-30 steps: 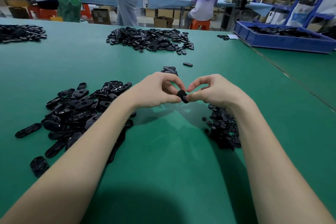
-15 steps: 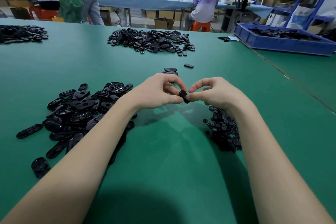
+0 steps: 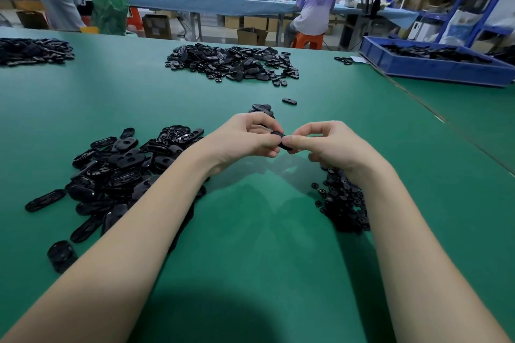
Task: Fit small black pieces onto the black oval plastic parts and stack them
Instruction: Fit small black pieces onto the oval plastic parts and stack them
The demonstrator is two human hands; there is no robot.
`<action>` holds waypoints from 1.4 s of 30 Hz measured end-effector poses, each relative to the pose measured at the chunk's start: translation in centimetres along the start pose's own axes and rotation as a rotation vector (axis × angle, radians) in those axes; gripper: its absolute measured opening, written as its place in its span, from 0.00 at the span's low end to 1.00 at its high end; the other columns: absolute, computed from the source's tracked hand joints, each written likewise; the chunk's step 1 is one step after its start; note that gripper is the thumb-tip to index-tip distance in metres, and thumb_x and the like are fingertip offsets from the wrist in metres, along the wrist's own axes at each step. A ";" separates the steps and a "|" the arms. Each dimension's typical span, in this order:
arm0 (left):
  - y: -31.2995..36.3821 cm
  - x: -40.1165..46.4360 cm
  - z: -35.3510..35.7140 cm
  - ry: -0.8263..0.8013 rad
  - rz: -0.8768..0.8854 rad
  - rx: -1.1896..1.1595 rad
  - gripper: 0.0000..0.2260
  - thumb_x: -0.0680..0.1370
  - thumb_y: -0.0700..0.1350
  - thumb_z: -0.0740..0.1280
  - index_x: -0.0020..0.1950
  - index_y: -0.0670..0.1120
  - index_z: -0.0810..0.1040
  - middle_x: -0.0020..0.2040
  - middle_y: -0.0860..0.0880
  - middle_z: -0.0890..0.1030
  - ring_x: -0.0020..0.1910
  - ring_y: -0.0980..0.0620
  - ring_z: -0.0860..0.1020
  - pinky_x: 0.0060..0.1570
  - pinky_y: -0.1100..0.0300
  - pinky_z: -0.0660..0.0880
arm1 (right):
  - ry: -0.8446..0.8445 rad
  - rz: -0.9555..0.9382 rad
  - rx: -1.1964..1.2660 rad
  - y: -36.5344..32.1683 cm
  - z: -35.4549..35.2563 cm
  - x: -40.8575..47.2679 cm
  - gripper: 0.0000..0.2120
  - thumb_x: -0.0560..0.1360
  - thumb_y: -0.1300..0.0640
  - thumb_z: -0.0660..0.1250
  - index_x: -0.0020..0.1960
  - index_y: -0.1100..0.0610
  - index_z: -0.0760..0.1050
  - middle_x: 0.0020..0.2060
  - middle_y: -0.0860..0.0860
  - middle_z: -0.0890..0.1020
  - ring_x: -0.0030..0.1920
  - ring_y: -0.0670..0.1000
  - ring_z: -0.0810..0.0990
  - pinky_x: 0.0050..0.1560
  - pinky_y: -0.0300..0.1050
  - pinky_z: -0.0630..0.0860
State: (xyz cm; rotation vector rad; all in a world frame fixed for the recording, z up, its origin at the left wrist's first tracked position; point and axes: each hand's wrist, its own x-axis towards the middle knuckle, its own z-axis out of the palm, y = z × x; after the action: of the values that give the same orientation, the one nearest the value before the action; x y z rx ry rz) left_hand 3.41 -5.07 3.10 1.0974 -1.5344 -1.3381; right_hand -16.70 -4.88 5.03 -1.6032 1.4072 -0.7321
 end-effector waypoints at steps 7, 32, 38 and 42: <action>-0.2 -0.1 0.2 0.033 -0.048 -0.034 0.04 0.78 0.35 0.70 0.50 0.43 0.80 0.43 0.43 0.86 0.41 0.50 0.82 0.50 0.63 0.80 | 0.003 -0.022 -0.048 -0.2 0.3 0.3 0.06 0.71 0.49 0.77 0.40 0.49 0.82 0.37 0.43 0.86 0.30 0.45 0.68 0.28 0.35 0.64; -0.6 0.0 1.3 0.178 0.016 0.157 0.07 0.77 0.35 0.71 0.52 0.43 0.79 0.40 0.48 0.86 0.40 0.50 0.85 0.51 0.61 0.80 | 0.199 -0.049 0.037 1.1 1.6 1.5 0.08 0.68 0.52 0.78 0.37 0.51 0.80 0.26 0.39 0.77 0.22 0.39 0.68 0.23 0.28 0.62; -1.5 0.8 -0.7 0.286 0.193 0.645 0.08 0.74 0.44 0.76 0.50 0.53 0.82 0.45 0.56 0.85 0.38 0.57 0.81 0.41 0.76 0.71 | 0.147 0.056 0.187 1.3 1.0 1.1 0.12 0.73 0.44 0.76 0.51 0.49 0.80 0.39 0.41 0.87 0.25 0.42 0.75 0.29 0.35 0.68; -2.1 4.4 -1.8 0.498 0.087 0.615 0.07 0.73 0.47 0.76 0.50 0.52 0.84 0.47 0.54 0.85 0.40 0.59 0.79 0.42 0.74 0.69 | 0.110 0.091 0.143 1.6 1.2 1.1 0.14 0.75 0.42 0.74 0.55 0.49 0.80 0.40 0.40 0.88 0.27 0.40 0.78 0.35 0.40 0.70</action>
State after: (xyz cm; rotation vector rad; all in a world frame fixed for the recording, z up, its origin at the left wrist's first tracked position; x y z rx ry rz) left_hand 3.99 -9.93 1.36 1.5699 -1.6093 -0.4633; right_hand -16.18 -5.72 2.91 -1.3982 1.4620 -0.8585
